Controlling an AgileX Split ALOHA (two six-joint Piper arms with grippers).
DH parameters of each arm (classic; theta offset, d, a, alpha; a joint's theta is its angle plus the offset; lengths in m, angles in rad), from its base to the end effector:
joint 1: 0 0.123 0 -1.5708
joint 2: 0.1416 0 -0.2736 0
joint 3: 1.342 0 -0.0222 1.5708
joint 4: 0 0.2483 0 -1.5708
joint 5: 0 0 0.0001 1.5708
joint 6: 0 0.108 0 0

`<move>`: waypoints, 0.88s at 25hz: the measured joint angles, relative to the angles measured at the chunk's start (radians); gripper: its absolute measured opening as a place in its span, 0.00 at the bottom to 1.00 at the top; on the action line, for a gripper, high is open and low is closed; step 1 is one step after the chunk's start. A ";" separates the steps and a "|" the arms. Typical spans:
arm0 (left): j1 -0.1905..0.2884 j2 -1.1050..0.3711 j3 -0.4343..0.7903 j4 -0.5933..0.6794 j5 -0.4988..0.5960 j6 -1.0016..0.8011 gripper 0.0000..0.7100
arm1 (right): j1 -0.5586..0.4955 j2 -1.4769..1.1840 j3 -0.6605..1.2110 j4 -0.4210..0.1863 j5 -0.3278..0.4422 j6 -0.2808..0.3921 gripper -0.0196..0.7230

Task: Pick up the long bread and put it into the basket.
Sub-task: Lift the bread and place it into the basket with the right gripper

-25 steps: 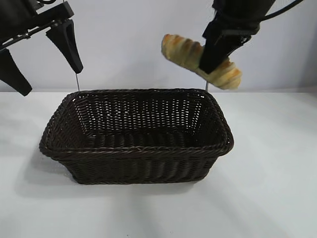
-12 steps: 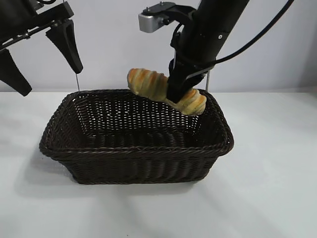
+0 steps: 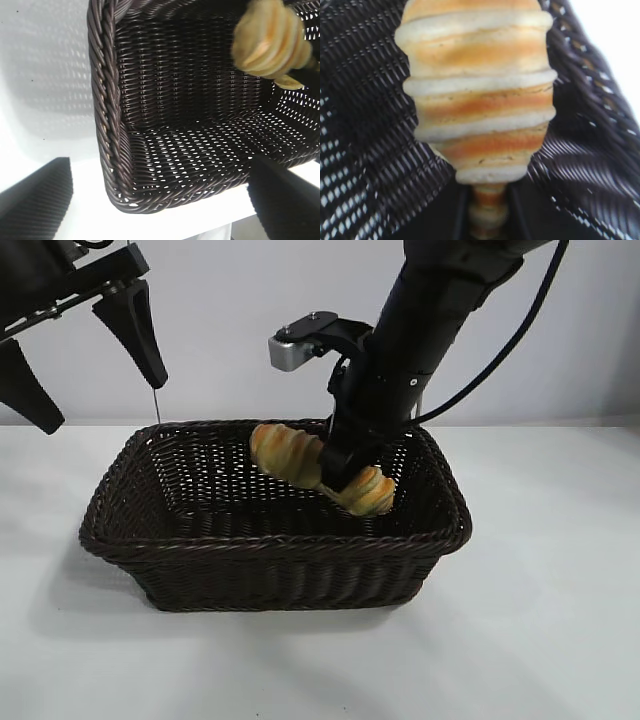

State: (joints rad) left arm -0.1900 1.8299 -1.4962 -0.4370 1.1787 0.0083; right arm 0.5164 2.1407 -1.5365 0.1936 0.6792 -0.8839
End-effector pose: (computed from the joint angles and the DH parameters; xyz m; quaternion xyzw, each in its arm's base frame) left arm 0.3561 -0.1115 0.2381 0.0287 0.9756 -0.2114 0.0520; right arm 0.3810 0.2313 0.1273 -0.5822 0.7882 0.0385 0.1957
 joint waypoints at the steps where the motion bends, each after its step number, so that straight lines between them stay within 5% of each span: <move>1: 0.000 0.000 0.000 0.000 0.000 0.000 0.97 | 0.001 0.001 0.000 -0.001 -0.016 0.002 0.21; 4: 0.000 0.000 0.000 0.001 0.000 0.000 0.97 | 0.002 0.001 0.000 -0.008 -0.053 0.028 0.21; 6: 0.000 0.000 0.000 0.001 0.000 0.000 0.97 | 0.002 0.001 -0.001 -0.011 -0.059 0.036 0.31; 10: 0.000 0.000 0.000 0.001 0.000 0.000 0.97 | 0.002 0.001 -0.001 -0.011 -0.061 0.043 0.79; 13: 0.000 0.000 0.000 0.001 0.000 0.000 0.97 | 0.002 -0.007 -0.001 -0.014 -0.049 0.084 0.92; 17: 0.000 0.000 0.000 0.001 -0.002 0.000 0.97 | 0.002 -0.055 -0.001 -0.048 -0.018 0.263 0.95; 22: 0.000 0.000 0.000 0.001 -0.011 0.000 0.97 | 0.002 -0.147 -0.022 -0.143 0.094 0.622 0.96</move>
State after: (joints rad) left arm -0.1900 1.8299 -1.4962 -0.4360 1.1676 0.0083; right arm 0.5188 1.9938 -1.5588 0.0503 0.7733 -0.2615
